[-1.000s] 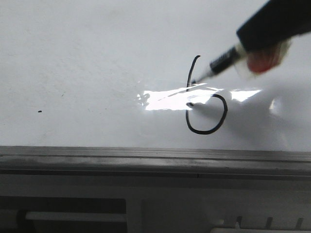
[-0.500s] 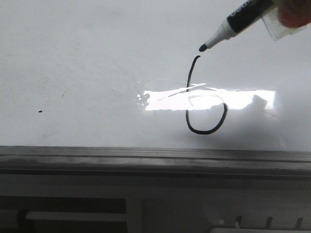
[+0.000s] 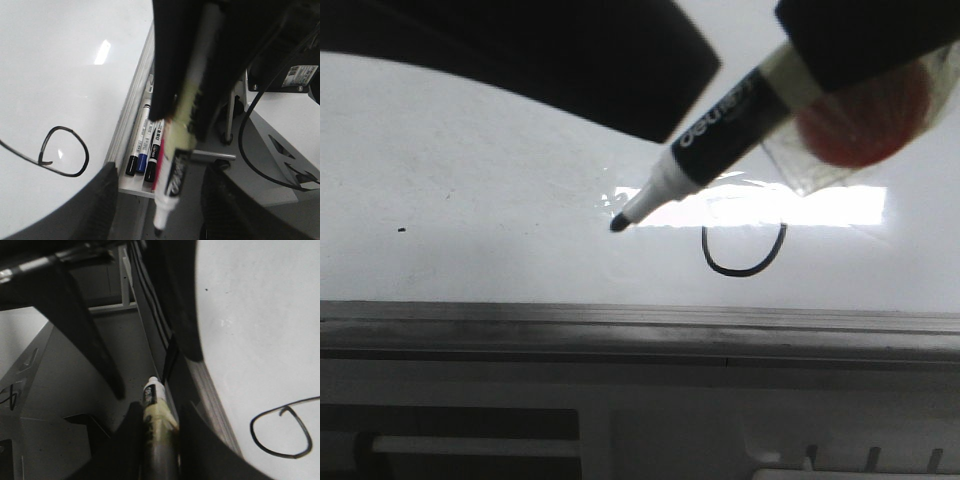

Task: Write number 6 on whiteboard

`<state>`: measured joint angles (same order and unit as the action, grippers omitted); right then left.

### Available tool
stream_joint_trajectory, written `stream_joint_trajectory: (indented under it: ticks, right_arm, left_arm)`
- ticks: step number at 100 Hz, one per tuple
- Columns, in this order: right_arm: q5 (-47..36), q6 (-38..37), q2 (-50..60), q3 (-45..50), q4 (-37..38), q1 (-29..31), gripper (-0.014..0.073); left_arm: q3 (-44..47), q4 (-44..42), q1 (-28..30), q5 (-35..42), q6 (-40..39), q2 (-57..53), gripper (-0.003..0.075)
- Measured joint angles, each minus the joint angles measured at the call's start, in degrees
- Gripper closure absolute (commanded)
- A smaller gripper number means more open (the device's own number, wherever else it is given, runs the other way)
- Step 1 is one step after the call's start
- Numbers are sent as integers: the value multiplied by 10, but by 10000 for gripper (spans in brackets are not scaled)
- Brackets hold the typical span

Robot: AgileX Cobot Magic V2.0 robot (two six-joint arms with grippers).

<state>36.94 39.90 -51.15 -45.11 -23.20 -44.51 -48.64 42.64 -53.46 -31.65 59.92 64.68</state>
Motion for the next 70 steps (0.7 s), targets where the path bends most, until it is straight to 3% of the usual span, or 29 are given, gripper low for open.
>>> stream_joint_trajectory:
  ticks: [17,48,57,70]
  right_arm:
    - [-4,1,-7,0,4,-14,657]
    - [-13,1,-7,0,9,-18,657]
    - [-13,1,-7,0,10,-18,657]
    - [-8,1,-8,0,7,-18,657]
  left_arm:
    - [-12,0,-4,-4,3,33,379]
    - [-12,6,-5,-18,3,45,617]
    - [-12,6,-5,-23,9,48,736]
    - [-13,-2,-8,-28,24,48,739]
